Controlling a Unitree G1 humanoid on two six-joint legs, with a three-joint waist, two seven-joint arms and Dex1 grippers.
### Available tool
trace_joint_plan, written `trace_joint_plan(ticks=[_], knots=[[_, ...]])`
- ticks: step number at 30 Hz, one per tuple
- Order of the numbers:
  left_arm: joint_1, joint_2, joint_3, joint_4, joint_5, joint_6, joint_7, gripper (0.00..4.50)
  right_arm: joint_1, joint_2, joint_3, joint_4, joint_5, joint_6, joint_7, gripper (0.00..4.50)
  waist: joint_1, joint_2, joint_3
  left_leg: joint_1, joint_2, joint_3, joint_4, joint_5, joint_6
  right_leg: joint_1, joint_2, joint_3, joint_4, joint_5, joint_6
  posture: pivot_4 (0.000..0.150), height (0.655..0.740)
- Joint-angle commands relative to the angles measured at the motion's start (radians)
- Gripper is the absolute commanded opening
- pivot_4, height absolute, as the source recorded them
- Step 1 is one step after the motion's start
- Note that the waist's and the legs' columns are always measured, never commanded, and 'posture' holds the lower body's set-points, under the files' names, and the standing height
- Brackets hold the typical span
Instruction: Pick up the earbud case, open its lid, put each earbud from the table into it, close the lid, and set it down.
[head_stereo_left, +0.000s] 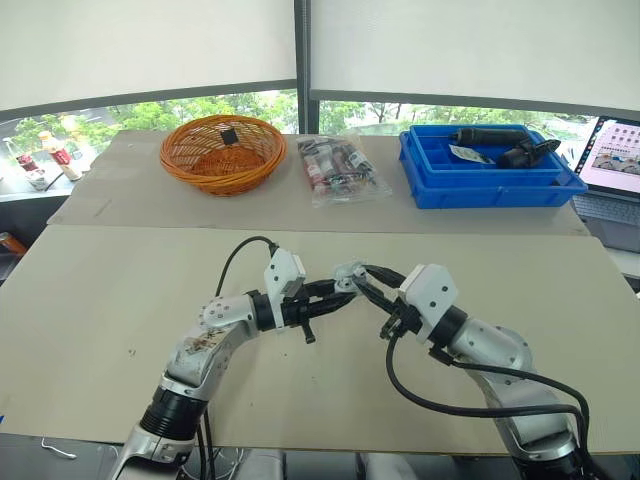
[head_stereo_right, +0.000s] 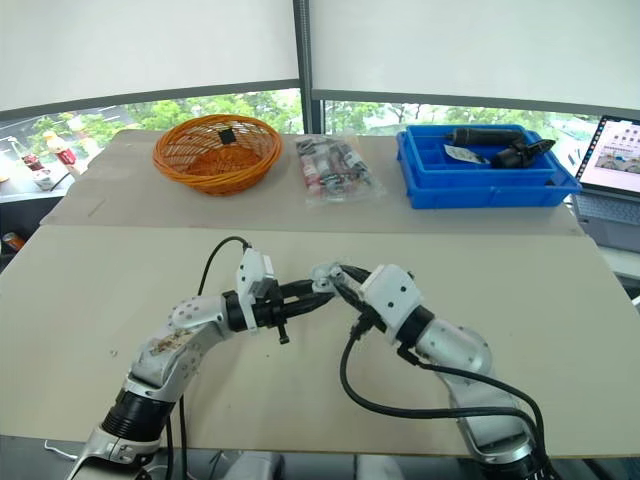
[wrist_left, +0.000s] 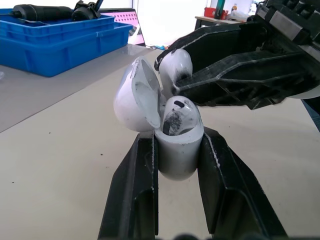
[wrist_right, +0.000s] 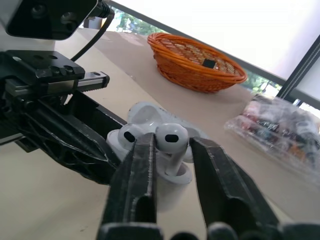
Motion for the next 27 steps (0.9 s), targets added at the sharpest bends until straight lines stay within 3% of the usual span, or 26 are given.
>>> trace_joint_plan(ticks=[1,8,12,16,21,27], knots=[[-0.016,-0.009,0.004,-0.041,-0.008,-0.039,-0.014,0.58,-0.003,-0.008,-0.046,-0.063,0.065,0.085,0.006,2.74,0.000,0.000,0.000,0.000,0.000,0.000,0.000,0.000,0.000,0.000,0.000,0.000,0.000,0.000,0.000,0.150,0.7114],[-0.019,-0.007,0.003,-0.018,0.001,-0.050,-0.024,0.58,0.012,-0.105,-0.270,-0.210,0.322,0.316,0.043,2.75,0.004,0.000,0.000,-0.001,0.000,0.000,0.000,0.000,0.000,0.000,0.000,0.000,-0.001,0.000,0.000,0.150,0.7114],[-0.044,0.002,-0.051,0.024,0.018,-0.094,-0.123,0.58,0.014,-0.269,-0.496,-0.212,0.486,0.447,0.116,2.75,0.007,0.001,0.001,-0.001,0.000,0.000,0.001,0.000,0.000,0.000,0.000,0.000,-0.001,0.000,0.000,0.150,0.7114],[-0.076,0.009,-0.137,0.068,0.052,-0.183,-0.262,0.58,-0.005,-0.454,-0.535,-0.135,0.519,0.504,0.203,1.52,0.004,0.001,0.001,-0.001,0.000,0.000,0.000,0.000,0.000,0.001,0.000,0.000,-0.002,0.000,0.000,0.150,0.7114],[-0.123,-0.030,-0.179,0.121,0.058,-0.213,-0.326,0.58,-0.083,-0.582,-0.401,-0.048,0.516,0.515,0.294,0.00,-0.003,0.001,0.001,-0.001,0.000,0.001,-0.001,0.000,0.001,0.001,0.000,0.000,-0.002,0.000,0.000,0.150,0.7114],[-0.145,-0.062,-0.188,0.155,0.073,-0.232,-0.333,0.58,-0.175,-0.573,-0.280,-0.041,0.576,0.559,0.342,0.00,0.003,0.001,0.001,-0.002,0.000,0.000,0.000,0.000,0.001,0.000,0.000,0.000,-0.004,0.000,0.000,0.150,0.7114]])
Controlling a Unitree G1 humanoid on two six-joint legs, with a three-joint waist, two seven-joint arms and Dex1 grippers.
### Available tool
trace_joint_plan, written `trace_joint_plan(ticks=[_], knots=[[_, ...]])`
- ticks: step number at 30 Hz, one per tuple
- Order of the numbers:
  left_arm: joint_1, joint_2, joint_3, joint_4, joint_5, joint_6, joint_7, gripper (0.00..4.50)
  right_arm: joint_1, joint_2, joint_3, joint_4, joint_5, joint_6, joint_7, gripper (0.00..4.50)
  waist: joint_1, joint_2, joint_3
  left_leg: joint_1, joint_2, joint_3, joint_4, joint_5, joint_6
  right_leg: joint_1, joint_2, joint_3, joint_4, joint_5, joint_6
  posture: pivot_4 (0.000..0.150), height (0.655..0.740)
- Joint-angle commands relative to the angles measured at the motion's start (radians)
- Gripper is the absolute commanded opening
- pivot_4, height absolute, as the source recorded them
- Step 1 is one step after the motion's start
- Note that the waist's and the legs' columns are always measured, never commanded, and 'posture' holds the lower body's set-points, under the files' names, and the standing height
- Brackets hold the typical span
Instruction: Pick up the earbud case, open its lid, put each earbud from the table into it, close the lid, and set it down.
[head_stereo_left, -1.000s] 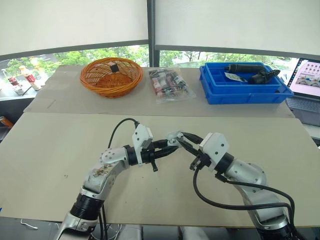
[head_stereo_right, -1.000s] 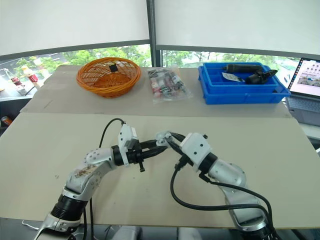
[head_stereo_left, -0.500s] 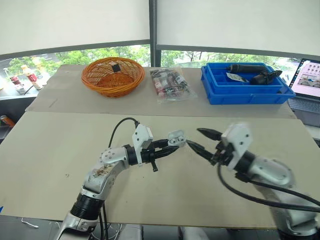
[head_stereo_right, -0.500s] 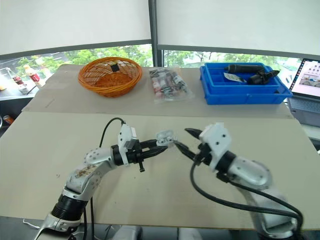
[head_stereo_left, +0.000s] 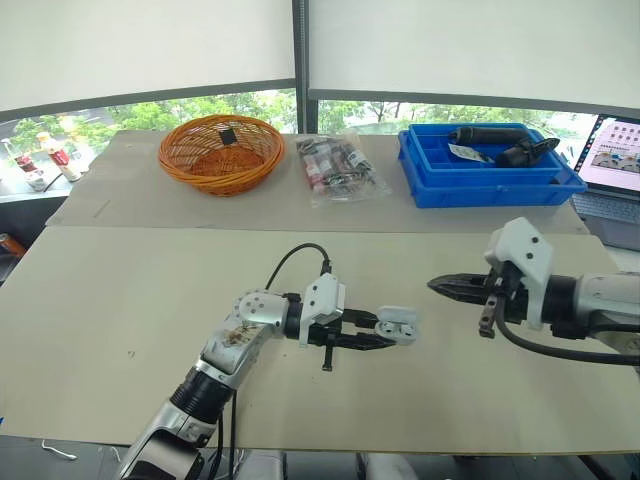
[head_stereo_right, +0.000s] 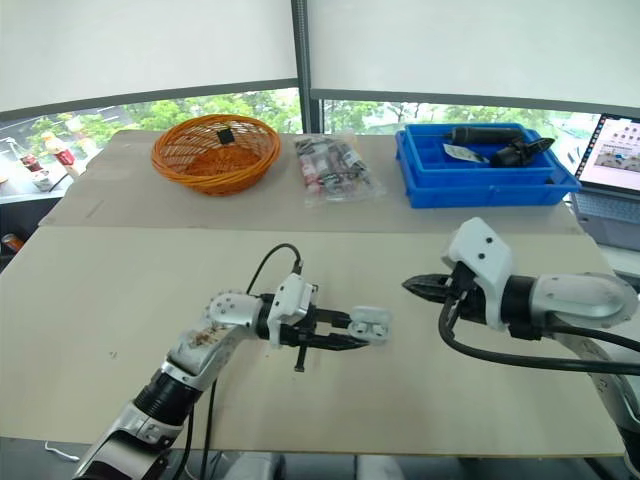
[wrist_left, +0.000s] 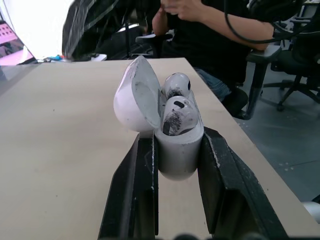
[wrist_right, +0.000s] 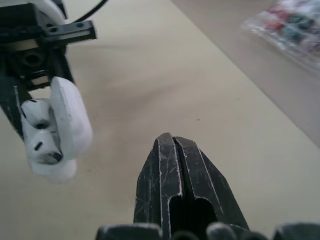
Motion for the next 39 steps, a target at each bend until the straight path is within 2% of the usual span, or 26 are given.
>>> trace_joint_plan(ticks=[1,10,14,18,22,28,29,30,35,39], knots=[[-0.017,-0.012,0.002,-0.004,0.007,-0.025,-0.005,0.58,-0.033,0.009,0.021,-0.036,0.069,0.030,0.024,0.00,0.003,0.000,0.000,0.000,0.000,0.000,0.000,0.000,0.000,0.000,0.000,0.000,0.000,0.000,0.000,0.150,0.7114],[-0.018,-0.016,0.020,0.019,0.008,0.005,0.014,0.58,0.008,-0.015,-0.044,-0.100,0.257,0.113,0.036,0.00,0.007,0.000,0.000,-0.001,0.000,0.000,0.001,0.000,0.000,0.000,0.000,0.000,0.000,0.000,0.000,0.150,0.7114],[-0.043,-0.017,0.034,0.050,-0.021,0.121,0.030,0.58,0.070,-0.041,-0.073,-0.119,0.246,0.096,0.030,0.00,0.007,0.000,0.000,-0.001,0.000,0.000,0.001,0.000,0.000,0.000,0.000,-0.001,0.000,0.000,0.000,0.150,0.7114],[-0.115,0.014,0.019,0.119,-0.047,0.369,0.008,0.58,0.117,-0.027,-0.100,-0.114,0.155,0.036,-0.035,0.00,0.003,0.000,0.000,-0.001,0.000,0.000,0.001,0.000,0.000,0.000,0.000,-0.001,0.001,0.000,0.000,0.150,0.7114],[-0.227,-0.033,0.049,0.276,-0.056,0.549,0.062,0.58,0.185,-0.005,-0.132,-0.135,0.125,0.026,-0.082,0.00,0.005,0.000,0.000,-0.001,0.000,-0.001,0.001,0.000,0.000,-0.001,0.000,-0.001,0.001,0.000,0.001,0.150,0.7114],[-0.301,-0.035,0.028,0.413,-0.004,0.549,0.023,0.58,0.261,0.011,-0.145,-0.186,0.086,0.000,-0.117,0.00,0.000,0.000,0.000,-0.004,-0.001,-0.001,0.001,0.000,0.000,-0.003,0.000,-0.001,0.000,0.000,0.001,0.150,0.7114],[-0.303,-0.025,0.023,0.421,0.012,0.529,0.019,1.62,0.266,0.011,-0.149,-0.190,0.076,-0.006,-0.122,0.00,-0.001,0.000,0.000,-0.005,0.000,-0.001,0.001,0.000,0.000,-0.004,0.000,-0.001,0.001,0.000,0.001,0.150,0.7114],[-0.304,-0.015,0.021,0.429,0.028,0.505,0.014,1.92,0.269,0.010,-0.150,-0.191,0.066,-0.014,-0.122,0.00,-0.001,0.000,0.000,-0.005,0.000,-0.001,0.001,0.000,0.000,-0.004,0.000,0.000,0.002,0.000,0.001,0.150,0.7114],[-0.298,0.064,0.043,0.423,0.102,0.352,0.015,4.37,0.267,-0.004,-0.165,-0.178,0.044,-0.052,-0.094,0.00,0.001,-0.001,0.000,-0.005,0.000,-0.001,0.001,0.000,0.000,-0.006,0.000,0.000,0.004,0.000,0.001,0.150,0.7114],[-0.225,0.195,0.084,0.270,0.111,0.250,-0.022,4.50,0.231,-0.044,-0.139,-0.146,-0.021,-0.128,-0.039,1.18,-0.004,0.000,0.000,-0.008,0.000,0.000,0.001,0.000,-0.001,-0.010,0.000,0.001,0.004,0.000,0.000,0.150,0.7114]])
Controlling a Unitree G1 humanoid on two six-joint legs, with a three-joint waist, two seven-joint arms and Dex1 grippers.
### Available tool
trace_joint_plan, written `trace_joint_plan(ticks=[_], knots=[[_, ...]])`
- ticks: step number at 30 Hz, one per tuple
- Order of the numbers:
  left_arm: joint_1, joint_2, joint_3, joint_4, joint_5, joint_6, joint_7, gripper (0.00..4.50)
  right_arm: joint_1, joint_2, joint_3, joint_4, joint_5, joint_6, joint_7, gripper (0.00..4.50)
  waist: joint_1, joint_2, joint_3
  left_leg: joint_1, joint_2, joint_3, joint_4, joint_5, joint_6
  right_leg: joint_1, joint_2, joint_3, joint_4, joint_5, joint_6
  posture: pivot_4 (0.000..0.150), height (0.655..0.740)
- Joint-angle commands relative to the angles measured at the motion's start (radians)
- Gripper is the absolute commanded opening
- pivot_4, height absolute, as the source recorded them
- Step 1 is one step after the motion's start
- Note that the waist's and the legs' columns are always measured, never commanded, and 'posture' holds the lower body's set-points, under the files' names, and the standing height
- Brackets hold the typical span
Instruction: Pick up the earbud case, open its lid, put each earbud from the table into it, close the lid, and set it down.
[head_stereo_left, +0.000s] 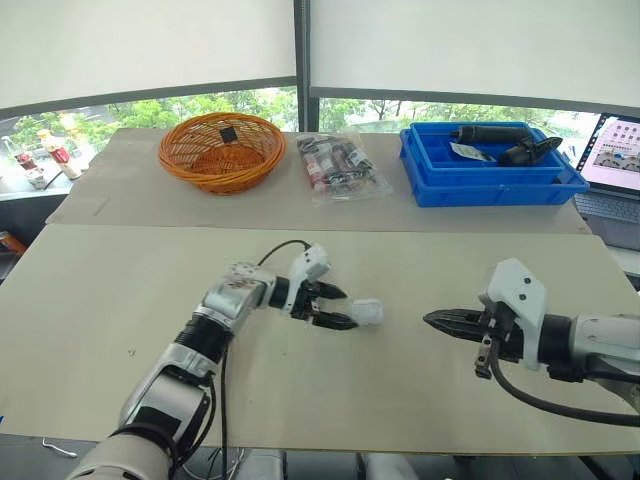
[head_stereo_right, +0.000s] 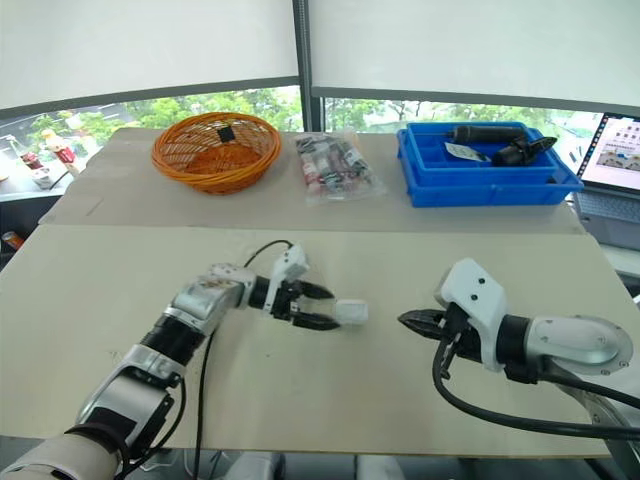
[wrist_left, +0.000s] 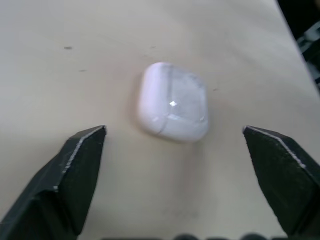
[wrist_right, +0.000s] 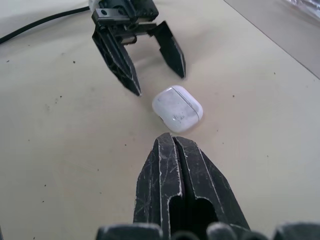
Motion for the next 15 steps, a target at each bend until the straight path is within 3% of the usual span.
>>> trace_joint_plan(ticks=[1,5,9,13,15], knots=[[0.055,0.083,0.064,-0.152,-0.006,-0.082,-0.036,4.50,-0.029,-0.041,-0.012,0.017,-0.054,-0.086,0.057,1.65,0.002,0.000,0.000,-0.001,0.000,0.000,0.000,0.000,0.000,-0.001,0.000,0.000,0.001,0.000,0.000,0.150,0.7114],[0.142,0.161,0.143,-0.307,-0.045,-0.136,-0.052,4.50,-0.023,-0.100,-0.012,0.056,-0.109,-0.160,0.150,2.96,0.012,0.000,0.000,-0.003,0.000,0.000,0.001,0.000,-0.001,-0.003,0.000,-0.001,0.001,0.000,0.000,0.150,0.7114],[0.301,0.264,0.286,-0.552,-0.196,-0.131,-0.112,4.50,-0.005,-0.170,-0.057,0.111,-0.141,-0.262,0.303,4.38,0.011,0.001,0.001,-0.003,0.001,0.000,0.001,0.000,-0.001,-0.002,-0.001,-0.001,0.000,0.000,0.000,0.150,0.7114],[0.447,0.360,0.315,-0.717,-0.133,-0.150,-0.057,4.50,-0.012,-0.173,-0.069,0.164,-0.151,-0.323,0.373,4.45,0.008,0.001,0.001,-0.002,0.002,0.000,0.001,0.000,-0.001,-0.002,0.000,-0.001,0.001,0.000,0.000,0.150,0.7114],[0.467,0.362,0.328,-0.728,-0.174,-0.146,-0.064,4.50,-0.020,-0.167,-0.055,0.182,-0.160,-0.338,0.385,4.45,0.010,0.001,0.001,0.000,0.001,0.000,0.001,0.000,-0.001,0.000,0.000,-0.001,0.001,0.000,-0.001,0.150,0.7114]])
